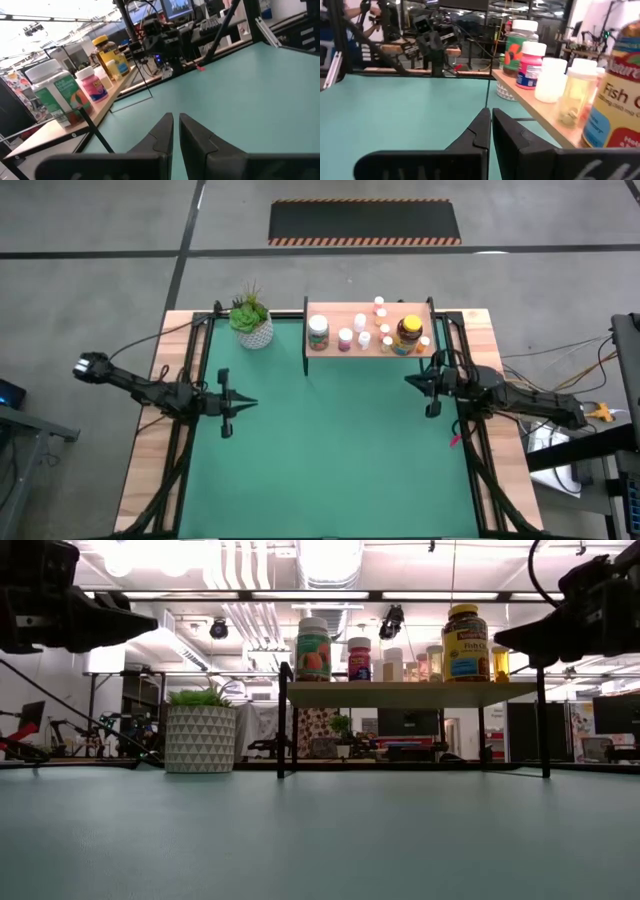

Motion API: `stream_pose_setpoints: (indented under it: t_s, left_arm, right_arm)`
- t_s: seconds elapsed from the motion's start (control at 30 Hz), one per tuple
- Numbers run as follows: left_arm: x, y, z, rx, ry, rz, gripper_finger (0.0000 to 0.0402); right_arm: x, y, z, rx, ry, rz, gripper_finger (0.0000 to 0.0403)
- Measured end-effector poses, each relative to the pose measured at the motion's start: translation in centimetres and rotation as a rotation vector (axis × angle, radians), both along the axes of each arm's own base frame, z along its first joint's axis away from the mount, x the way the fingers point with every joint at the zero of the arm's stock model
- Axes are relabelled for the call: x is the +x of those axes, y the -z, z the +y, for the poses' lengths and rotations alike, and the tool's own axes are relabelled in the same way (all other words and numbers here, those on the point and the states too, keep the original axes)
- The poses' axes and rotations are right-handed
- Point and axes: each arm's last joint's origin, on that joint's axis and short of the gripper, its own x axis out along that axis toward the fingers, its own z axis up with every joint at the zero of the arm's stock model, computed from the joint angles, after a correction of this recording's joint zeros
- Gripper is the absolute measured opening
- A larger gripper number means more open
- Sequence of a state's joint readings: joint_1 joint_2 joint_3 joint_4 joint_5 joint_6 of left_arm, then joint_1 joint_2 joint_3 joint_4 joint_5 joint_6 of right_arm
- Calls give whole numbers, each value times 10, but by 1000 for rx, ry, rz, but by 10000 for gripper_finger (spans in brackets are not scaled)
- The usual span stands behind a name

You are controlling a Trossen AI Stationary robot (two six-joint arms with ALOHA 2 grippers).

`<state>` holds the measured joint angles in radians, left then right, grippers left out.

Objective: Pick and place medicine bottles onto shelf by color
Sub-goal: Return to Home Position

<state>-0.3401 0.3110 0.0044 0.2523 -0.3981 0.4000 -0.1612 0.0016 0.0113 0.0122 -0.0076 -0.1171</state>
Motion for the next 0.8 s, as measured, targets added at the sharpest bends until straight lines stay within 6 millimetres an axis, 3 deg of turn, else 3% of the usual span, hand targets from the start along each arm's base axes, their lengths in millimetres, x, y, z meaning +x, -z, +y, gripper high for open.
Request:
stream_pose_setpoints:
  t_s: [0.8]
  left_arm:
    - [5, 9, -2, 30, 0, 85, 11]
  right_arm:
    - [1, 1, -1, 40, 5, 8, 9]
